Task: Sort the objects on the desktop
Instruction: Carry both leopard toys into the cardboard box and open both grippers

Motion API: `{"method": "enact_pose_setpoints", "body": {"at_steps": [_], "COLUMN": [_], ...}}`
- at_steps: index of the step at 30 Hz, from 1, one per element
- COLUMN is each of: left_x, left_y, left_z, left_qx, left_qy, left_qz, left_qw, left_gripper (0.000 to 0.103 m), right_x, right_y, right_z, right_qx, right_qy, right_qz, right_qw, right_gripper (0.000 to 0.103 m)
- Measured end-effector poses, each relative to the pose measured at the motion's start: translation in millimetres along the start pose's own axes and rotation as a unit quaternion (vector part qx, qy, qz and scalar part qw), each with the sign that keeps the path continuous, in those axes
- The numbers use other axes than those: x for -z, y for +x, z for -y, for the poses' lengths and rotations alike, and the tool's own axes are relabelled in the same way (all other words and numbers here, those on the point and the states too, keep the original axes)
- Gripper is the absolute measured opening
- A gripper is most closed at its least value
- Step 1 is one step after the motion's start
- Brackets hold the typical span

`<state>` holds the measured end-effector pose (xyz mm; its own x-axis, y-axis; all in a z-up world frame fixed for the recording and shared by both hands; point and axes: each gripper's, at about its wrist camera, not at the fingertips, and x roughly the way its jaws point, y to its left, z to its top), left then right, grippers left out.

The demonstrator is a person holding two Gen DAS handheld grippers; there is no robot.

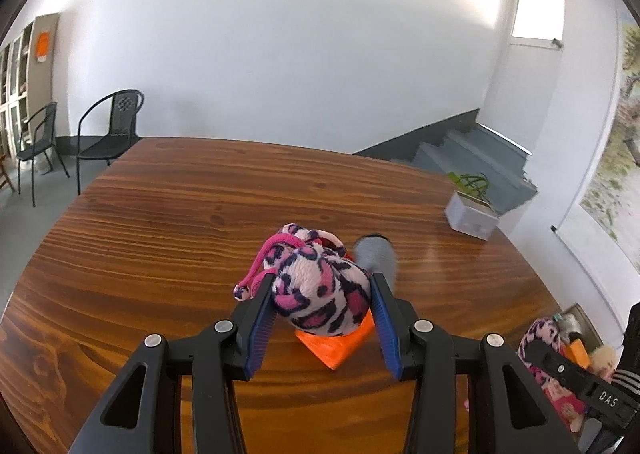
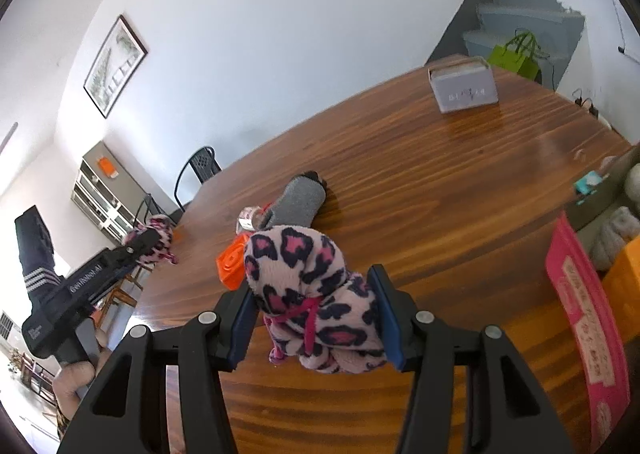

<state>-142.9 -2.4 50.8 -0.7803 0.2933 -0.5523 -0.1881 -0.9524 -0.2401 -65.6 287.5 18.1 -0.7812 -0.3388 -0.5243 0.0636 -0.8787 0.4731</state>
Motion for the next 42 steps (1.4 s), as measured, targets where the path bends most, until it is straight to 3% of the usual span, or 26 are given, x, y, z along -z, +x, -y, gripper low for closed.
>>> {"method": "enact_pose_setpoints", "body": {"at_steps": [6,12,18,22,28,35,42], "left_x": [19,35,43,50,57,61,62], "left_y": [-7,-9,-11,-12,-14,-16,-7], "left_z": [36,72,109,127,152,177,198], "left_qx": [0.027,0.059,0.087,0.101,0.113,0.118,0.127], "left_qy": [0.027,0.044,0.062,0.070,0.084,0.104,0.117], "left_qz": [-0.011,-0.025,-0.029,-0.034,-0.040,-0.041,-0.052], "left_qw": [0.9992,0.9970,0.9939,0.9918,0.9892,0.9867,0.9837], "left_gripper": [0.047,0.047,0.047,0.047,0.047,0.047,0.047], "right_x": [7,10,17,22,24,31,38], "right_y": [-53,-129,-208,-236,-253,-234,-231], "right_z": [1,29,69,99,137,144,153], "right_qx": [0.034,0.084,0.166,0.220,0.254,0.263,0.269], "right_qy": [-0.015,-0.001,0.011,0.026,0.061,0.045,0.044], "right_qz": [0.071,0.136,0.190,0.196,0.193,0.163,0.162], "right_qw": [0.997,0.987,0.968,0.955,0.946,0.950,0.949], "right_gripper": [0.057,0.057,0.058,0.058,0.058,0.058,0.074]}}
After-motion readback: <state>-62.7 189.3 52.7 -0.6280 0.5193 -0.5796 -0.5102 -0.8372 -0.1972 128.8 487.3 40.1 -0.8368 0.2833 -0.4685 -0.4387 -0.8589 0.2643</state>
